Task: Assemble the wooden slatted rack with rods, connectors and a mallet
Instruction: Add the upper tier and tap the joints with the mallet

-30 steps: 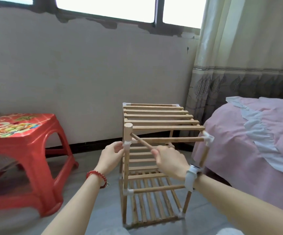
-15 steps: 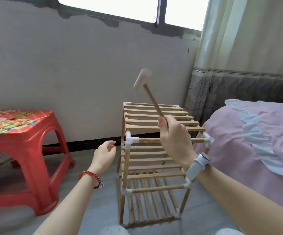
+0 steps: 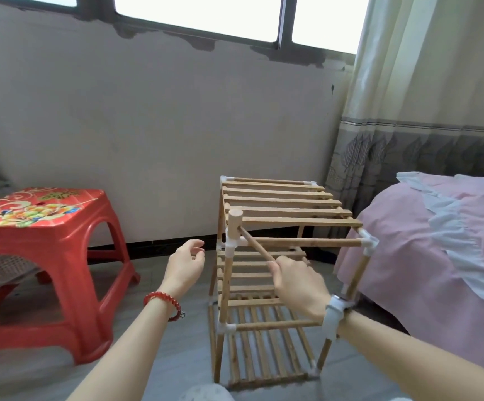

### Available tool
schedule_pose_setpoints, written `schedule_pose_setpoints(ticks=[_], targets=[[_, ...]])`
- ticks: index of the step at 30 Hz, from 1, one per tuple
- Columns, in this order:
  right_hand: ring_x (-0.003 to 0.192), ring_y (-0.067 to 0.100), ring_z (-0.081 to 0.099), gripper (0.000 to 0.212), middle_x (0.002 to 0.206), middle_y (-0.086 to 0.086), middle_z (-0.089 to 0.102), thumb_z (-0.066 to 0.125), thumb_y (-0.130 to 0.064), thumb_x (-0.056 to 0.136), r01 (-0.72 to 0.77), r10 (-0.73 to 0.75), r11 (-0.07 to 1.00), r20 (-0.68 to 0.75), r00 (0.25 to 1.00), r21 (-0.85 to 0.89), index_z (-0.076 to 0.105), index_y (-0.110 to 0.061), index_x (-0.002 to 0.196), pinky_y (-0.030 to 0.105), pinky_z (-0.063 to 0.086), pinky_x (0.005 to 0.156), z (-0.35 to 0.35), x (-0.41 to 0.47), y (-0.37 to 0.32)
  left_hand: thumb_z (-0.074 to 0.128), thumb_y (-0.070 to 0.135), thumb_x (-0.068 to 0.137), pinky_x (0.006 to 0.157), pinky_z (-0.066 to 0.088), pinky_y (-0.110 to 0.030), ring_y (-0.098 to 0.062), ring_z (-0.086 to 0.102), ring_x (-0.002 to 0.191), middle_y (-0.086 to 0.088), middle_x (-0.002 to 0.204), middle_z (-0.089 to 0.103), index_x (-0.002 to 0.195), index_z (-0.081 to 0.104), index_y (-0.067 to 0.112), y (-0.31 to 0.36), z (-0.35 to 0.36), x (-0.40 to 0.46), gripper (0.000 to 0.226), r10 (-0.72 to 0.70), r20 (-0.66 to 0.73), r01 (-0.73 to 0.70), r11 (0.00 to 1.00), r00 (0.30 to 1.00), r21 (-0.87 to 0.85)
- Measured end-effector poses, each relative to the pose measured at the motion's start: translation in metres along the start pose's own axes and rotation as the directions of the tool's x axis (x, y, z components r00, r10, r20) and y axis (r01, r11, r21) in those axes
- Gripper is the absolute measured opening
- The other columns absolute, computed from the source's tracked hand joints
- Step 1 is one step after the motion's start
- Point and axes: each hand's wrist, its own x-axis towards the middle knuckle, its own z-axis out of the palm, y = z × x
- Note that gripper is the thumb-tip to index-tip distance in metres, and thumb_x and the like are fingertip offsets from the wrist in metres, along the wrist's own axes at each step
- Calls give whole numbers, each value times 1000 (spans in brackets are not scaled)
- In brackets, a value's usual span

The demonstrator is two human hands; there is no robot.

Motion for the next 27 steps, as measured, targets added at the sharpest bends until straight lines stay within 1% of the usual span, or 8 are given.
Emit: schedule_pose_setpoints(ticks=[2,5,7,10,15,19,25,27], targets=[[70,15,60,34,77,-3,60,31,-35,101,76,-57,992,-177,983,104,57,-13,102,28,46,61,-17,12,-1,46,13,97,76,42,-22,-12,55,96,-2,115,63,127,54,14,0,-1,-2,31,14,1,-14,1000,1000,2],[51,6,52,23,61,-8,52,37,-30,99,326,-74,901,-641,764,286,52,-14,92,18,40,47,-49,23,-12,46,13,97,78,42,-22,-12,54,97,-2,117,62,129,52,14,1,1,-1,33,14,-2,-14,1000,1000,0],[52,6,53,22,63,-6,53,36,-28,100,241,-35,907,-507,861,347,51,-14,91,20,44,48,-31,15,-7,46,13,97,78,42,-22,-11,54,97,-3,119,62,130,52,14,-1,4,-4,34,10,14,-10,1000,1000,-4],[70,11,59,30,78,-5,59,32,-36,101,-3,1,998,41,999,58,56,-18,100,30,52,67,7,-2,4,47,15,97,81,45,-22,-10,54,99,-2,124,59,133,49,15,0,4,-9,37,44,54,-44,999,998,-13],[48,6,50,29,58,-7,51,34,-37,96,312,-77,873,-525,848,375,51,-17,85,22,43,49,-37,25,-1,48,14,96,77,39,-4,-3,47,116,14,127,48,141,39,26,15,13,-8,48,161,262,-151,987,951,-55],[73,12,60,31,80,-3,59,28,-35,102,-55,40,992,133,990,110,53,-19,97,32,50,69,6,6,7,50,16,96,67,42,-1,-3,52,112,8,131,53,148,27,35,5,24,-12,60,114,328,-84,991,938,-104],[51,6,51,26,60,-7,52,32,-31,100,257,-87,913,-463,882,317,48,-18,85,22,39,50,-51,21,-11,51,16,94,66,44,-3,0,56,97,7,123,58,148,28,34,6,23,-2,61,107,319,-65,988,942,-138],[57,8,54,25,67,-6,56,31,-32,101,121,-52,965,-284,958,232,49,-16,93,24,41,56,-26,5,-7,51,17,95,67,42,-3,1,55,100,8,126,56,148,28,33,5,24,-6,60,101,333,-61,990,938,-129]])
